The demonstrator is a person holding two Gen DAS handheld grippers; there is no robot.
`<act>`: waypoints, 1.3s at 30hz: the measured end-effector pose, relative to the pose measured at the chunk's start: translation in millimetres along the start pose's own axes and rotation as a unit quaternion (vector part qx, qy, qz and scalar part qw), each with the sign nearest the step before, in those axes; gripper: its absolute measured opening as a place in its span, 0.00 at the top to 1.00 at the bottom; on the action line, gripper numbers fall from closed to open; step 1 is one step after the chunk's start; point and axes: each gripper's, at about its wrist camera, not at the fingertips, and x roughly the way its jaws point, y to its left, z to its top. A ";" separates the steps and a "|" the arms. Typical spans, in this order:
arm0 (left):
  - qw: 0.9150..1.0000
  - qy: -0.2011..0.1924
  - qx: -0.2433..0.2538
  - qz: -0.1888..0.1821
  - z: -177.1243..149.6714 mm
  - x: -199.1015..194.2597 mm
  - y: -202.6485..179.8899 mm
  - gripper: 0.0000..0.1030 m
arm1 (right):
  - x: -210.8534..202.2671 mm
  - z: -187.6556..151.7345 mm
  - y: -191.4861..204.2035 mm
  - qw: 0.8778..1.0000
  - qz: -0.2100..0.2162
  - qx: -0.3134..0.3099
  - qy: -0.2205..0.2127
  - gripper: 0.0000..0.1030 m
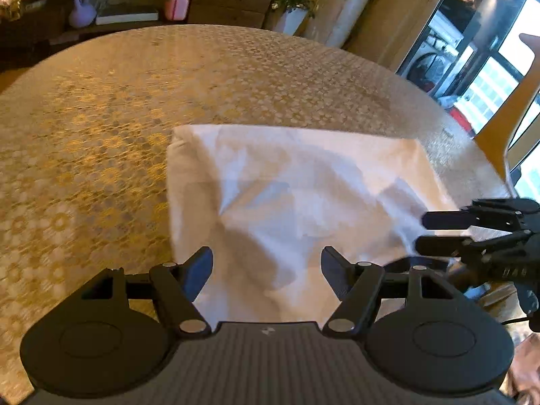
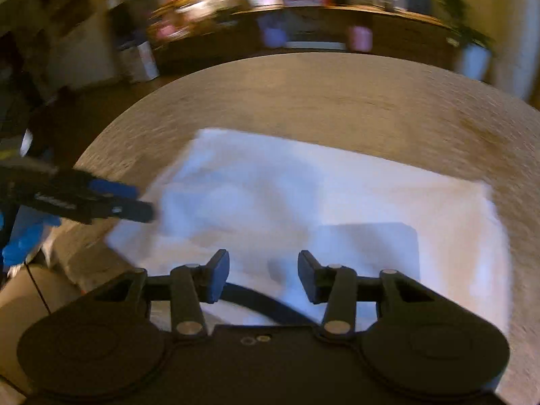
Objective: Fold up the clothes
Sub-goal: 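Release the folded white shirt with both grippers and pull back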
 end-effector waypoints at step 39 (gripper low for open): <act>0.999 0.023 0.029 -0.012 -50.1 -61.9 78.3 0.32 | 73.1 3.2 143.8 0.994 -0.069 -0.086 -0.017 0.00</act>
